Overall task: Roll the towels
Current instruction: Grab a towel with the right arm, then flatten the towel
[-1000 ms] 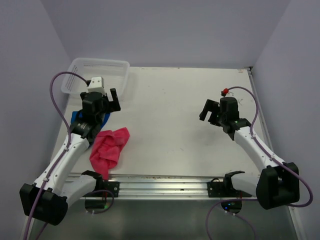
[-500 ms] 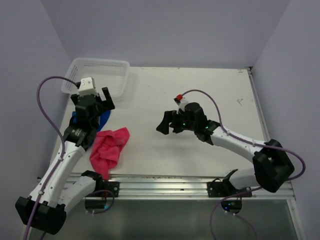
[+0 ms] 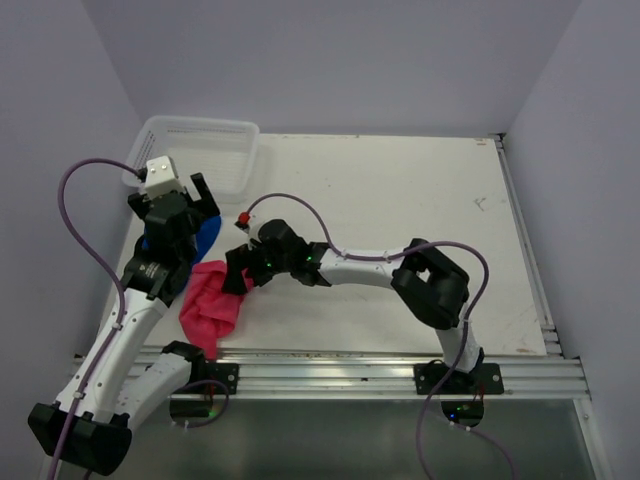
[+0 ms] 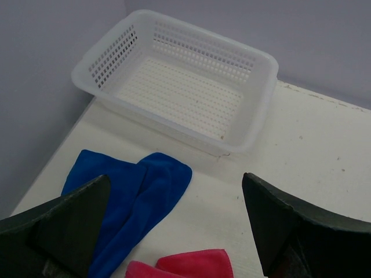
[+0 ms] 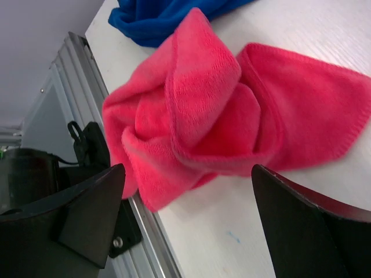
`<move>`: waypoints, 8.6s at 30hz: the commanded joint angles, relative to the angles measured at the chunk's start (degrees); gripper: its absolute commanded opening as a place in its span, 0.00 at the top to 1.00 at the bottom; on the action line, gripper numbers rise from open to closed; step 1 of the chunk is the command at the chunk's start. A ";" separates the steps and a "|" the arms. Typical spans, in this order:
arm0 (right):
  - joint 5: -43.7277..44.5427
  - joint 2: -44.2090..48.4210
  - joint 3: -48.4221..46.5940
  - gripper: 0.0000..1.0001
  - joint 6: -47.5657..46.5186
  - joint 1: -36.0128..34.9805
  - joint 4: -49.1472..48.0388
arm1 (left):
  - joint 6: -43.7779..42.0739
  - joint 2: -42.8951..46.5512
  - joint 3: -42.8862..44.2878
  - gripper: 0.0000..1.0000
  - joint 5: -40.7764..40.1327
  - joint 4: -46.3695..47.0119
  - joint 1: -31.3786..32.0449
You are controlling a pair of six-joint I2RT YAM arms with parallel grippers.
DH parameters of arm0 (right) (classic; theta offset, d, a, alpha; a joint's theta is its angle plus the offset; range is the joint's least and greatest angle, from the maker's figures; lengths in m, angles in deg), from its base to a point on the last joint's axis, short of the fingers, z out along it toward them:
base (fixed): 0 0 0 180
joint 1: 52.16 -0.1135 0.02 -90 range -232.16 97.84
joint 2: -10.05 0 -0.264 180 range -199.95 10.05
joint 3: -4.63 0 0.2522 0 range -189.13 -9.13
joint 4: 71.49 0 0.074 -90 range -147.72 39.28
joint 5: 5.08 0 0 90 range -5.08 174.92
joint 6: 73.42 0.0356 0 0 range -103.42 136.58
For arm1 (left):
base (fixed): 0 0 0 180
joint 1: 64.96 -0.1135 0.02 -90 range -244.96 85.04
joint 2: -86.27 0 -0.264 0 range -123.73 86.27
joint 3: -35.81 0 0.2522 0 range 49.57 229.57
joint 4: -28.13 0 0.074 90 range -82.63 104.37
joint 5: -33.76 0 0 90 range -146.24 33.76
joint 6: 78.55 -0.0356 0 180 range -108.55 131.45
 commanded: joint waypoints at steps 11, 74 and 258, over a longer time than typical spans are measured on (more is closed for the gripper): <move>2.98 -7.83 -12.44 0.79 -1.18 -1.49 8.31 | 1.22 0.61 0.76 0.00 1.00 1.55 0.25; 28.20 10.56 4.18 0.50 -0.48 -3.59 28.79 | 0.70 0.60 0.06 0.00 7.07 3.04 0.34; 18.46 33.41 29.22 0.42 -3.20 39.19 26.52 | -1.85 -12.93 6.92 1.00 -2.08 -13.12 17.65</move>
